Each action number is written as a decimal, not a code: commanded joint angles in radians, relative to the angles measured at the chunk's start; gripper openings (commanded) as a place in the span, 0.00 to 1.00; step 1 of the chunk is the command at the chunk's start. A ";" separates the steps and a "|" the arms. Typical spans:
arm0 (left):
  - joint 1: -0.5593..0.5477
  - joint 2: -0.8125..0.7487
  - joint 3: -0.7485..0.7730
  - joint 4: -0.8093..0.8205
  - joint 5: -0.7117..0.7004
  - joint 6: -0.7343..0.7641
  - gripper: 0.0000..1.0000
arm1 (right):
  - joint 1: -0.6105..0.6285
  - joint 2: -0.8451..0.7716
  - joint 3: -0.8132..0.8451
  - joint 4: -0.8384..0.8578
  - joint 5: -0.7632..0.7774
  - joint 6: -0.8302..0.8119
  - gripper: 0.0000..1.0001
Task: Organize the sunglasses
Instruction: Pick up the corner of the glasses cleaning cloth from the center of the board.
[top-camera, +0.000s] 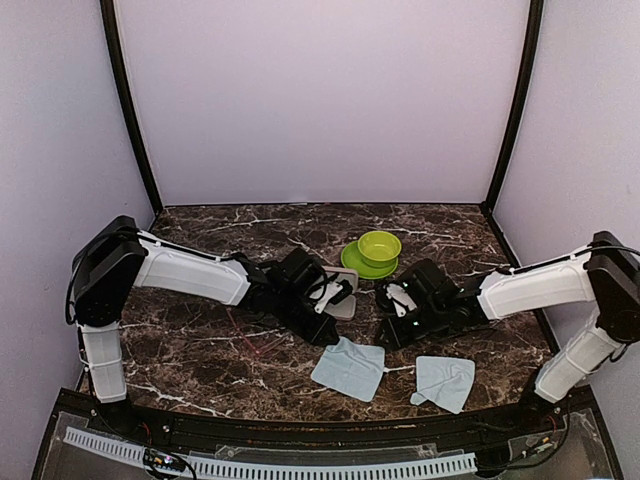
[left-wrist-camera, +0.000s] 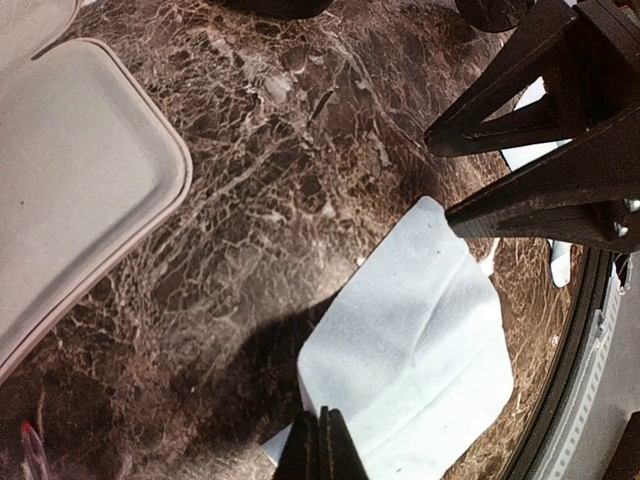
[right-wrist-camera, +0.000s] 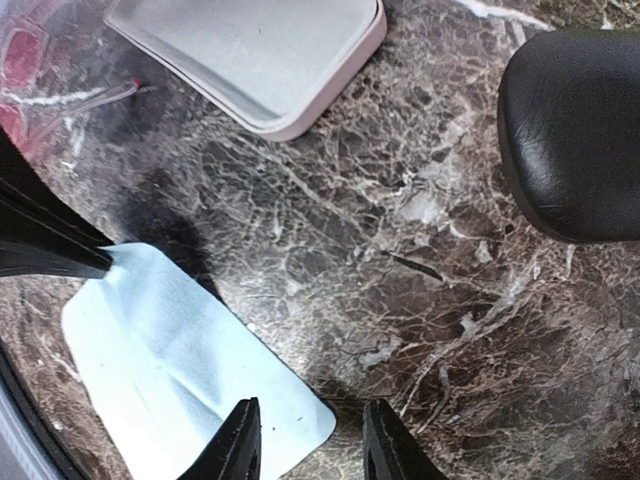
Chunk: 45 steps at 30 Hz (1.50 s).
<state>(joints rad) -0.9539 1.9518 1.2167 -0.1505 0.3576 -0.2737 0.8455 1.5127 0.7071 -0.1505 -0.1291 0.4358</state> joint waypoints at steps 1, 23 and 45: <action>-0.002 -0.007 0.015 0.001 0.006 0.009 0.00 | 0.030 0.040 0.041 -0.041 0.063 -0.020 0.35; -0.001 -0.013 0.010 -0.002 0.009 0.012 0.00 | 0.141 0.133 0.099 -0.131 0.219 -0.020 0.21; 0.001 -0.038 -0.010 0.023 -0.035 -0.013 0.00 | 0.109 0.050 0.085 -0.075 0.159 -0.046 0.00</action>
<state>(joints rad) -0.9535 1.9522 1.2167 -0.1490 0.3428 -0.2745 0.9722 1.6165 0.7994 -0.2485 0.0437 0.4007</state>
